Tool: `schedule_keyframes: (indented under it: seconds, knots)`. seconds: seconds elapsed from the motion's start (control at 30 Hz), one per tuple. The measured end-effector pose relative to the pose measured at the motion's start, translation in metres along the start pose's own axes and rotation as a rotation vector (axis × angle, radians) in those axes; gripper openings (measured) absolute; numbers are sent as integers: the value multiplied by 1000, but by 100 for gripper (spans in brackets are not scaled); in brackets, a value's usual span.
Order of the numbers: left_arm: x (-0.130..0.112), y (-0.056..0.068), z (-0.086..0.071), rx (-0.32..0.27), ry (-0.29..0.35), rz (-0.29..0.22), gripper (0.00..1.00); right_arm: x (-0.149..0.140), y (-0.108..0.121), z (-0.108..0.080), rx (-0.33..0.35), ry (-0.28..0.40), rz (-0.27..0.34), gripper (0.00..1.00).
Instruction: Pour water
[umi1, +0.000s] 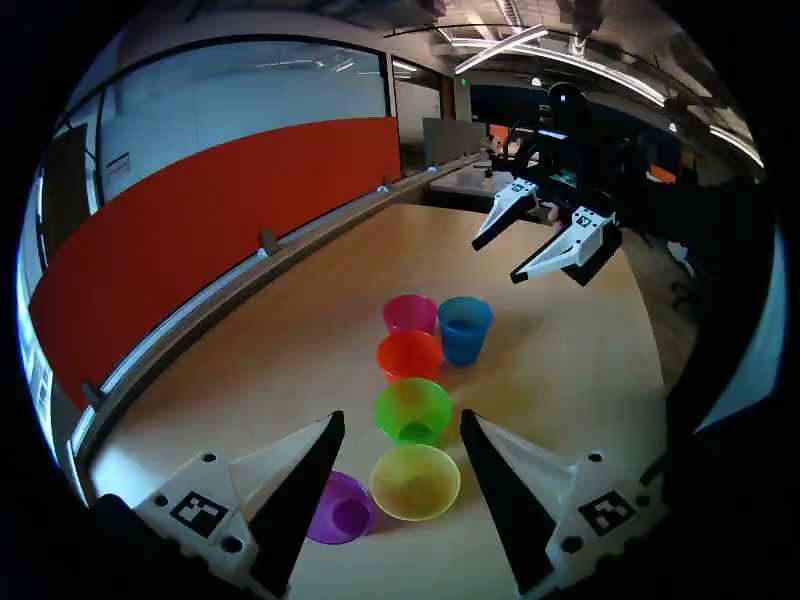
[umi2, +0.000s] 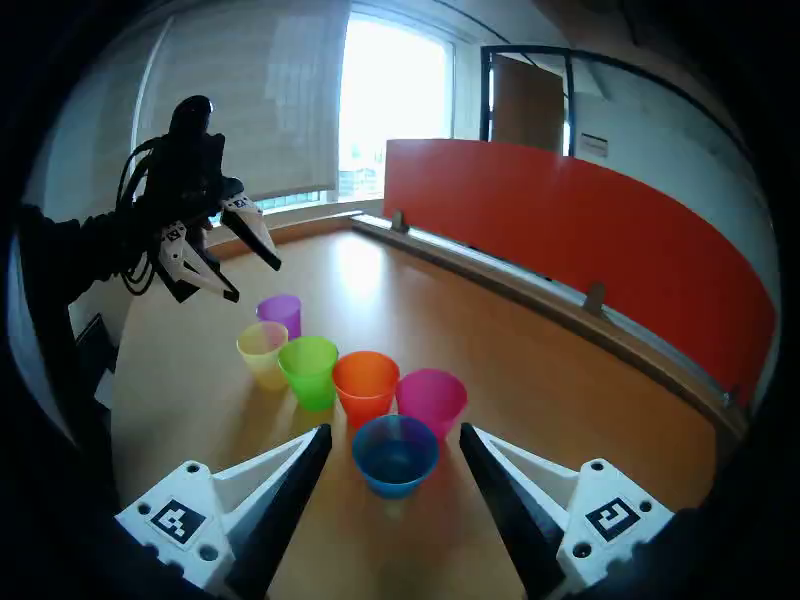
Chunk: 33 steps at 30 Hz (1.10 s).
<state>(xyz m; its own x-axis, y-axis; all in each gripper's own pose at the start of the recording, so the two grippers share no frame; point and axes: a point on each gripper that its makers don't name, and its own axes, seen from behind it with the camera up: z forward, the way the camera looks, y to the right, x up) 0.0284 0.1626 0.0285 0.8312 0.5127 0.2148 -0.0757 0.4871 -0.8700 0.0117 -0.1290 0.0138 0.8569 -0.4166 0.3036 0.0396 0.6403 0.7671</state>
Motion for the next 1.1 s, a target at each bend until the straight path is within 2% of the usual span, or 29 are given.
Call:
schedule_keyframes:
  seconds: [0.3,0.8,1.1]
  knots:
    - [-8,-3,16,-14,-30,-4,85,-17,2,12,4,-30,4,99]
    - [-19,5,41,-48,-91,23,85,-36,3,29,18,-58,11,99]
    - [-22,6,55,-45,-121,38,85,-45,5,34,18,-68,18,99]
